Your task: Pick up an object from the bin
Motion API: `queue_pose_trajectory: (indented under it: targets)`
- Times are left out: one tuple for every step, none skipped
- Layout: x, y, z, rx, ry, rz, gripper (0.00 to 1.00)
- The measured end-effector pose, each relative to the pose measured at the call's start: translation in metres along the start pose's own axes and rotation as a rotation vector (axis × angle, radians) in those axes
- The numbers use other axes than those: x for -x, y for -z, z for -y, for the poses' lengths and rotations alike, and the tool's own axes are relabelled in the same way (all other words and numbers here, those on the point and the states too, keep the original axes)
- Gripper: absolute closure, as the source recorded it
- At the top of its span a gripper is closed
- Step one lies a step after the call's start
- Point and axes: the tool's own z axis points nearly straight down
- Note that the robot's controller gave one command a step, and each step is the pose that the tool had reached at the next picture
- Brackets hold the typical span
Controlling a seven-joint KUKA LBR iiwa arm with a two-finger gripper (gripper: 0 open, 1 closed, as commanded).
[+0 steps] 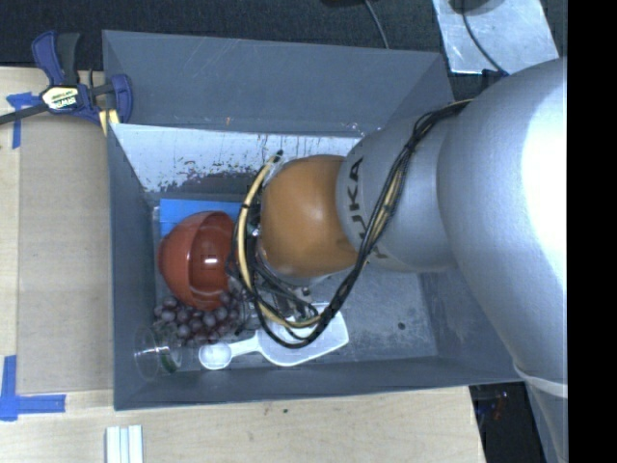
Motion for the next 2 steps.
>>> queue_pose_trajectory:
  targets:
    - [-0.001, 0.034, 0.000, -0.001, -0.001, -0.009, 1.00]
    - [0.001, 0.077, -0.001, -0.001, -0.001, -0.008, 1.00]
